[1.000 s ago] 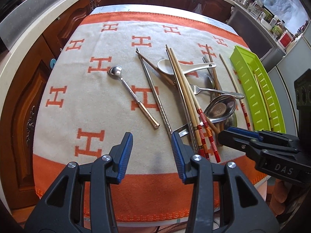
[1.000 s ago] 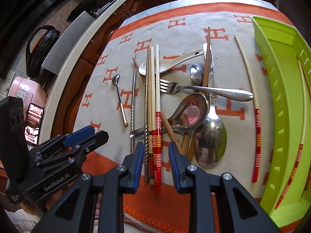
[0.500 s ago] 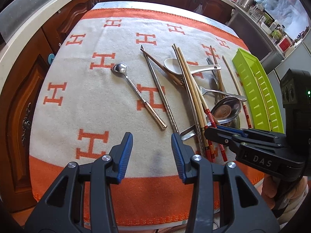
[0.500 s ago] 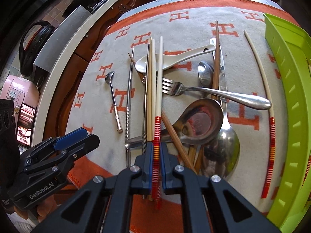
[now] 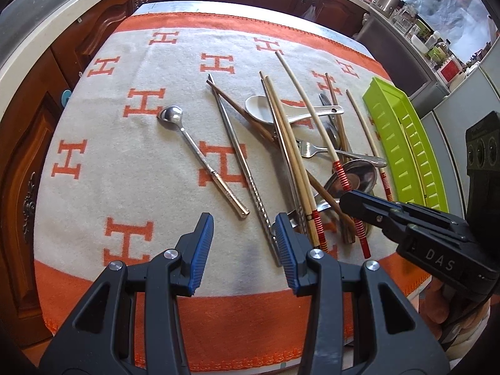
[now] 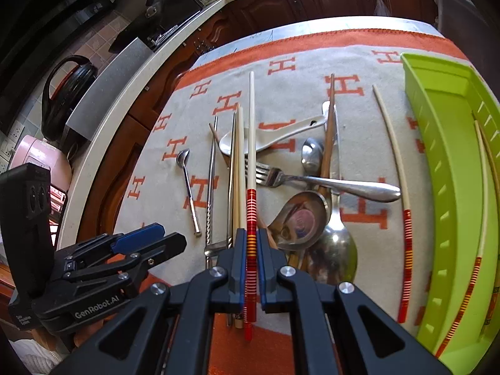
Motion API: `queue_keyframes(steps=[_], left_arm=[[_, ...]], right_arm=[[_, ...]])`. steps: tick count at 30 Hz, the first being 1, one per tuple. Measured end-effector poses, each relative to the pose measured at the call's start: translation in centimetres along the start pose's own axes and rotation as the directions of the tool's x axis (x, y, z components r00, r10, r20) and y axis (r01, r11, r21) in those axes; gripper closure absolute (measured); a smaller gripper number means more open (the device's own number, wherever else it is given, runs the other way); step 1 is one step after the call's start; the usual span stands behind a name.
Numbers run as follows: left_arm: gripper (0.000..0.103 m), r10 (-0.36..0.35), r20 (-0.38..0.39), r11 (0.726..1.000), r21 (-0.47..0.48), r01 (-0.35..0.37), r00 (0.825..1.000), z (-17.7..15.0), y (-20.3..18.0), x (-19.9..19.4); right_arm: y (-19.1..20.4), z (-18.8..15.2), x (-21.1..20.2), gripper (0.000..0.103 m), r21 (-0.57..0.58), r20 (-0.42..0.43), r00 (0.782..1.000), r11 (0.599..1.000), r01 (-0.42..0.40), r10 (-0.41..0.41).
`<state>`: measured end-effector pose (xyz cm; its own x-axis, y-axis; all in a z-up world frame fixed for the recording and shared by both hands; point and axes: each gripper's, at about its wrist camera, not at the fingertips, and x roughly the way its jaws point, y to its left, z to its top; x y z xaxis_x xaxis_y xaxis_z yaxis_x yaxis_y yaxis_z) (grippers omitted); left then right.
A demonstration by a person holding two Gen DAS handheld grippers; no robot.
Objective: Organize utensils
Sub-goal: 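Return the right tool to the pile and grasp a red-banded chopstick, then grasp a red-banded chopstick with the left tool while the right tool holds its chopstick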
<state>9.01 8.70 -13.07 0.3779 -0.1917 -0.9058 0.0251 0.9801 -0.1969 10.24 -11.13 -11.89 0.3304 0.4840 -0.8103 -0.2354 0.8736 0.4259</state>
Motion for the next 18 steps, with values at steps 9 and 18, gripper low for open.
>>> queue_keyframes(steps=[9, 18], left_arm=[[0.066, -0.090, -0.010, 0.996, 0.028, 0.090, 0.996, 0.4, -2.1, 0.7], [0.086, -0.172, -0.037, 0.982, 0.066, 0.174, 0.984, -0.2, -4.7, 1.9]], right_arm=[[-1.7, -0.2, -1.8, 0.097, 0.032, 0.036, 0.999, 0.999, 0.000, -0.002], [-2.6, -0.7, -3.4, 0.097, 0.039, 0.065, 0.998, 0.999, -0.013, 0.010]])
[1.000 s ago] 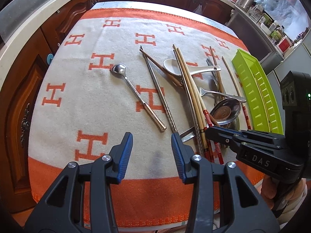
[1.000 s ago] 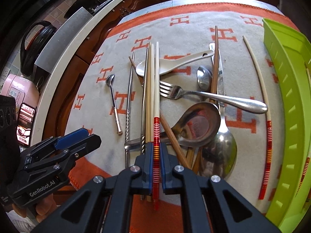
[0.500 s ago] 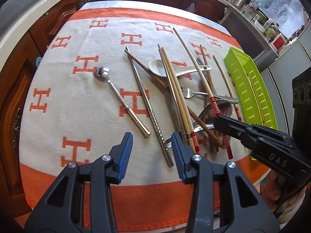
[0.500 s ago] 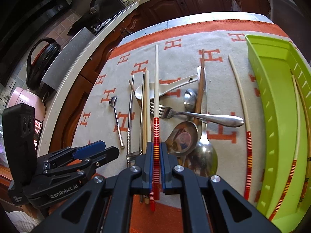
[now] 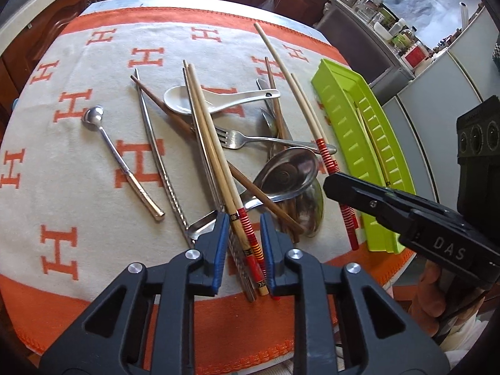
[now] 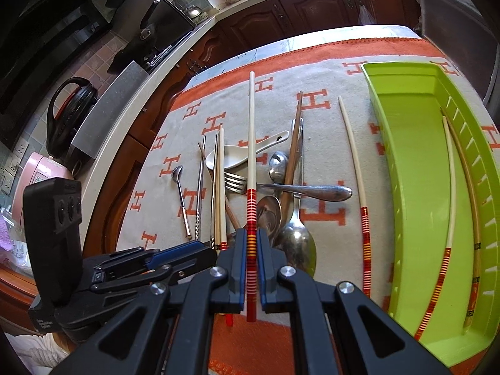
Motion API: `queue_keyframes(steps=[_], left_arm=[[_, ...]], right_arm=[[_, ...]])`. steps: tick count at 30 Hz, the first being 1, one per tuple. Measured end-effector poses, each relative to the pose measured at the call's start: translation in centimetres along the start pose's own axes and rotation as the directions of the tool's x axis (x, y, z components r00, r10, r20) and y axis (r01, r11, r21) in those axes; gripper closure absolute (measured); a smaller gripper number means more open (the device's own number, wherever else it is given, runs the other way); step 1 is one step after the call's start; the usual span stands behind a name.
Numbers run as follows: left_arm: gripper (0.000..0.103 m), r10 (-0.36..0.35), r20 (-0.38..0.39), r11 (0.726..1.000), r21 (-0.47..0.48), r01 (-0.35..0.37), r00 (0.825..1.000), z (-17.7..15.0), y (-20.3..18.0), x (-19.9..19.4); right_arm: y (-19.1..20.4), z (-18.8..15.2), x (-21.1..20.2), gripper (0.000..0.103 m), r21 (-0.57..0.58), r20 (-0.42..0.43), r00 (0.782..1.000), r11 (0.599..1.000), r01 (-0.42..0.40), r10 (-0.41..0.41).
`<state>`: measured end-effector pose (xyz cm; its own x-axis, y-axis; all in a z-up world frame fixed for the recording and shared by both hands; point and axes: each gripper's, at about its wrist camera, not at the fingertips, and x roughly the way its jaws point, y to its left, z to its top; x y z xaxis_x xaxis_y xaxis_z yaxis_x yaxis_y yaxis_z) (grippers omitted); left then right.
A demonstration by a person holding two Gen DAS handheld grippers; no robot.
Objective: Organize utensils
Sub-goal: 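Grasp a red-banded chopstick with the left tool while the right tool holds its chopstick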
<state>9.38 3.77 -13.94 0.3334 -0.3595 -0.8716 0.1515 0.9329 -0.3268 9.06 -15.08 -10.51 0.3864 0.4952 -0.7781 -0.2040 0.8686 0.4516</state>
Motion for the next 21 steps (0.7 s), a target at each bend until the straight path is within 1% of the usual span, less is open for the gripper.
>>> queue_keyframes(steps=[3, 8, 13, 17, 21], left_arm=[[0.087, -0.019, -0.008, 1.000, -0.009, 0.019, 1.000, 0.1, -0.2, 0.5], [0.088, -0.022, -0.020, 1.000, -0.018, 0.022, 1.000, 0.5, -0.7, 1.3], [0.088, -0.010, -0.044, 1.000, -0.018, 0.010, 0.999, 0.6, -1.0, 2.2], [0.088, 0.015, -0.050, 1.000, -0.005, -0.015, 0.999, 0.8, -1.6, 2.7], [0.088, 0.033, -0.091, 0.999, -0.019, -0.034, 0.995, 0.8, -1.5, 3.9]], right_arm=[[-0.3, -0.1, -0.2, 0.097, 0.003, 0.002, 1.000, 1.000, -0.009, 0.009], [-0.7, -0.3, -0.4, 0.097, 0.015, 0.004, 1.000, 1.000, -0.021, 0.021], [-1.3, -0.3, -0.8, 0.097, 0.029, 0.014, 0.999, 0.999, -0.029, 0.029], [-1.7, -0.4, -1.0, 0.097, 0.035, 0.020, 0.999, 0.999, -0.035, 0.034], [-2.0, -0.4, -1.3, 0.097, 0.038, 0.026, 0.999, 0.998, -0.042, 0.041]])
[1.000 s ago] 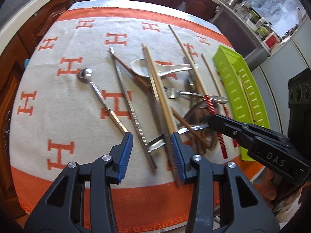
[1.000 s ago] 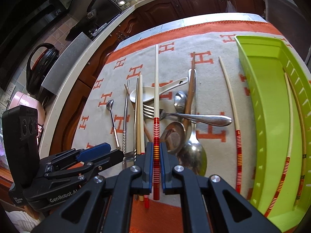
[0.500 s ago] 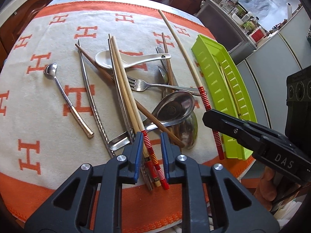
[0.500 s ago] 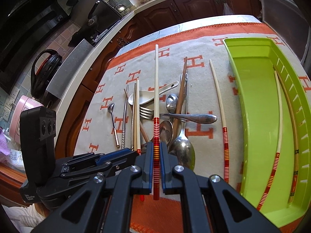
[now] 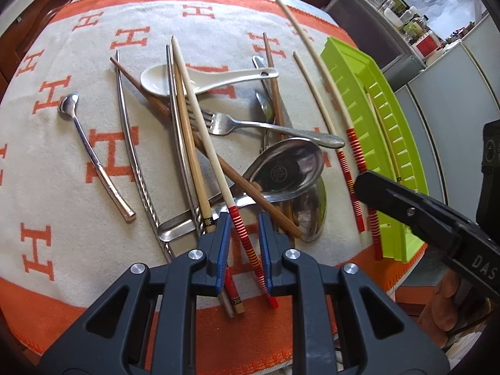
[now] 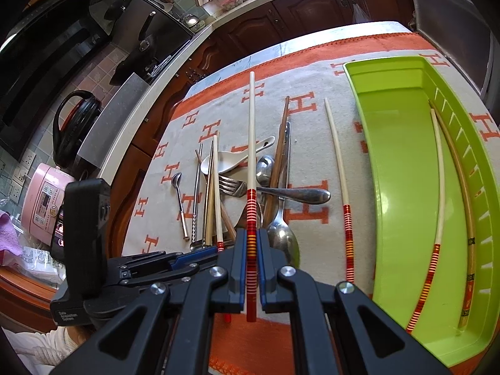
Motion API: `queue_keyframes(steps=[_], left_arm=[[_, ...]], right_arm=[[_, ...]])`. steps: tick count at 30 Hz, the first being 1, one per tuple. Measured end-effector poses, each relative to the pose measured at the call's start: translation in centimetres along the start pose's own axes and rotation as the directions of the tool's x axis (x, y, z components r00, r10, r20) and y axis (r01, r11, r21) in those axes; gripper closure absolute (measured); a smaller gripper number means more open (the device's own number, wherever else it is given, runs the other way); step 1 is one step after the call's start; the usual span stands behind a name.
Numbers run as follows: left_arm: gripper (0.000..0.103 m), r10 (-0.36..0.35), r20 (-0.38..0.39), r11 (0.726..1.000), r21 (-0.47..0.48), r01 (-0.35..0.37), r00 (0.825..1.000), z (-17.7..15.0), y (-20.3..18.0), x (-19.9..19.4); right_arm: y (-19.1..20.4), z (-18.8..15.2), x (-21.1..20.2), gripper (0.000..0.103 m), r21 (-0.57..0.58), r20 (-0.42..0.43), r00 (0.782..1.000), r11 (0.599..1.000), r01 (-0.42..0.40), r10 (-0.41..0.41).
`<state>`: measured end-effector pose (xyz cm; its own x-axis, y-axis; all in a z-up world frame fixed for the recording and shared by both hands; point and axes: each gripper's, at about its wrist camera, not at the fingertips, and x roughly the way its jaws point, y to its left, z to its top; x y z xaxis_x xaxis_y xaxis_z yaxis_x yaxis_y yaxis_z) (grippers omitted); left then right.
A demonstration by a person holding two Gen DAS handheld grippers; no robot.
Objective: Organize utensils
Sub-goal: 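Grasp a red-banded chopstick with the left tool while the right tool holds its chopstick, then lower both chopsticks into the green tray and open both tools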
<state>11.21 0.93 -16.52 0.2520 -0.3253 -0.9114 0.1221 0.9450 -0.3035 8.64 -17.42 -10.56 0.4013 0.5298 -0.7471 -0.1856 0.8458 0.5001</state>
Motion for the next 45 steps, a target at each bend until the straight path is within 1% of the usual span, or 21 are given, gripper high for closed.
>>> queue_keyframes(steps=[6, 7, 8, 12, 15, 21, 25, 27, 29, 31, 35, 37, 41, 45], left_arm=[[0.088, 0.019, 0.002, 1.000, -0.003, -0.019, 1.000, 0.2, -0.5, 0.6], [0.089, 0.024, 0.004, 1.000, -0.007, -0.024, 1.000, 0.2, -0.6, 0.6], [0.094, 0.034, 0.005, 0.999, -0.010, -0.034, 0.999, 0.2, -0.7, 0.7], [0.100, 0.056, 0.016, 0.998, -0.033, -0.056, 0.998, 0.6, -0.7, 0.7], [0.100, 0.069, 0.028, 0.997, -0.044, -0.068, 0.997, 0.5, -0.9, 0.1], [0.100, 0.054, 0.083, 0.996, -0.070, -0.048, 0.995, 0.5, -1.5, -3.3], [0.100, 0.009, 0.112, 0.999, -0.055, -0.003, 0.994, 0.6, -2.8, -5.7], [0.100, -0.023, 0.118, 0.999, -0.030, 0.027, 0.993, 1.1, -4.2, -6.4], [0.100, -0.039, 0.126, 0.999, 0.006, 0.039, 0.991, 1.6, -5.8, -6.9], [0.100, -0.061, 0.123, 0.998, 0.038, 0.057, 0.991, 2.1, -7.7, -6.9], [0.100, -0.108, 0.094, 0.992, 0.081, 0.101, 0.990, 3.4, -11.6, -5.6], [0.100, -0.121, 0.085, 0.989, 0.096, 0.113, 0.989, 3.8, -13.2, -4.9], [0.100, -0.147, 0.037, 0.985, 0.095, 0.143, 0.988, 4.1, -15.9, -2.6], [0.100, -0.147, 0.002, 0.985, 0.093, 0.146, 0.989, 4.0, -17.5, -0.5]], right_arm=[[-0.4, 0.0, -0.2, 0.097, 0.006, 0.009, 1.000, 1.000, -0.008, 0.008], [-0.4, 0.0, -0.3, 0.097, 0.007, 0.010, 1.000, 1.000, -0.010, 0.010], [-0.5, 0.0, -0.4, 0.097, 0.006, 0.012, 1.000, 1.000, -0.012, 0.012], [-0.6, -0.1, -0.6, 0.098, 0.004, 0.017, 1.000, 1.000, -0.015, 0.015], [-0.7, -0.1, -1.0, 0.097, 0.011, 0.025, 1.000, 1.000, -0.019, 0.019], [-1.0, -0.3, -2.5, 0.097, 0.025, 0.049, 0.999, 1.000, -0.017, 0.015], [-1.6, -0.3, -4.0, 0.097, 0.044, 0.072, 0.997, 0.999, 0.001, -0.004], [-2.3, -0.2, -4.9, 0.097, 0.058, 0.086, 0.996, 0.998, 0.025, -0.030], [-3.1, -0.2, -6.0, 0.097, 0.076, 0.102, 0.993, 0.996, 0.054, -0.062], [-4.2, -0.2, -6.9, 0.097, 0.096, 0.114, 0.987, 0.990, 0.099, -0.110], [-6.4, 0.0, -8.2, 0.097, 0.131, 0.113, 0.973, 0.974, 0.185, -0.200], [-7.5, -0.1, -8.6, 0.097, 0.147, 0.109, 0.962, 0.961, 0.234, -0.251], [-8.9, -0.4, -9.1, 0.097, 0.162, 0.102, 0.949, 0.946, 0.280, -0.299], [-9.5, -0.3, -9.3, 0.097, 0.159, 0.101, 0.939, 0.937, 0.310, -0.327]])
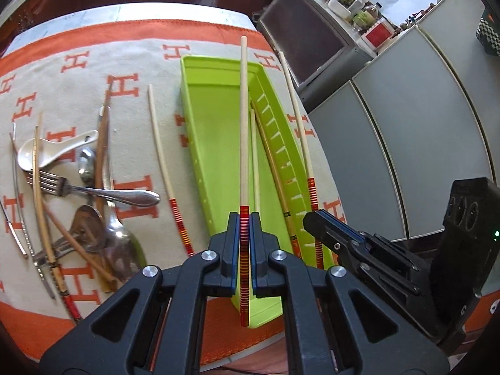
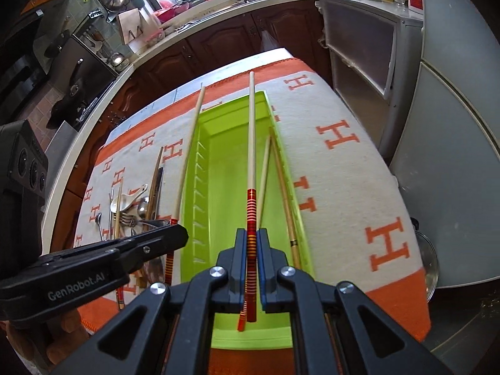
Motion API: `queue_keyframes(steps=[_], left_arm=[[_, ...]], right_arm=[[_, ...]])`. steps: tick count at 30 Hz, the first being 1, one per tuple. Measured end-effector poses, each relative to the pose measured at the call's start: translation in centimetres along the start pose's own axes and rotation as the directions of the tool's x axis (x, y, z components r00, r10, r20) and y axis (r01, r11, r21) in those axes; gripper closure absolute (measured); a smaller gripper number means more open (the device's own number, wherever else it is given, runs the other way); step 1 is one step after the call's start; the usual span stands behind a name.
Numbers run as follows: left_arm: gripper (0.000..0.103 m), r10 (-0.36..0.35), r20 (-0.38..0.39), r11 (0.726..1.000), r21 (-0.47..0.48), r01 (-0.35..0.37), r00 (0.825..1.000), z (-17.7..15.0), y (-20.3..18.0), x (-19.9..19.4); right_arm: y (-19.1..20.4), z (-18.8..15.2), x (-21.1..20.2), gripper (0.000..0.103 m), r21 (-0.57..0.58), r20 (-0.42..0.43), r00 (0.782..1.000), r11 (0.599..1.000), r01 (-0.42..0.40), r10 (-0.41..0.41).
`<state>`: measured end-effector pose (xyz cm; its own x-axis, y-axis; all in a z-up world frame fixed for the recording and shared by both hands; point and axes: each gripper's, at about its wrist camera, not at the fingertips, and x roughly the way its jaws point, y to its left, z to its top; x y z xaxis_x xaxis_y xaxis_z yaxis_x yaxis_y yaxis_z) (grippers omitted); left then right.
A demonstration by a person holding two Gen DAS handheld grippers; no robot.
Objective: Organize utensils
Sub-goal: 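Lower both chopsticks into the green tray and open both tools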
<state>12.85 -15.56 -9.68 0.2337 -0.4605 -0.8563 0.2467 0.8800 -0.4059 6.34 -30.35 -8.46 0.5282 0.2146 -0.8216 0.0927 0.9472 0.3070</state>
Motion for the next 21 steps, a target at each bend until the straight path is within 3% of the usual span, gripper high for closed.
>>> queue_keyframes(steps=[9, 19, 21], left_arm=[[0.100, 0.035, -0.020, 0.999, 0.016, -0.035, 0.999, 0.5, -1.0, 2.9], [0.099, 0.082, -0.016, 0.996, 0.042, -0.081, 0.997, 0.3, -0.9, 3.0], [0.095, 0.081, -0.024, 0.996, 0.047, -0.080, 0.996, 0.1, -0.9, 2.9]], right_arm=[[-0.8, 0.1, 0.6, 0.097, 0.022, -0.022, 1.000, 1.000, 0.014, -0.014], [-1.3, 0.1, 1.0, 0.096, 0.060, -0.041, 0.999, 0.998, -0.007, 0.010], [-1.5, 0.1, 1.1, 0.096, 0.071, -0.042, 0.999, 0.997, -0.010, 0.013]])
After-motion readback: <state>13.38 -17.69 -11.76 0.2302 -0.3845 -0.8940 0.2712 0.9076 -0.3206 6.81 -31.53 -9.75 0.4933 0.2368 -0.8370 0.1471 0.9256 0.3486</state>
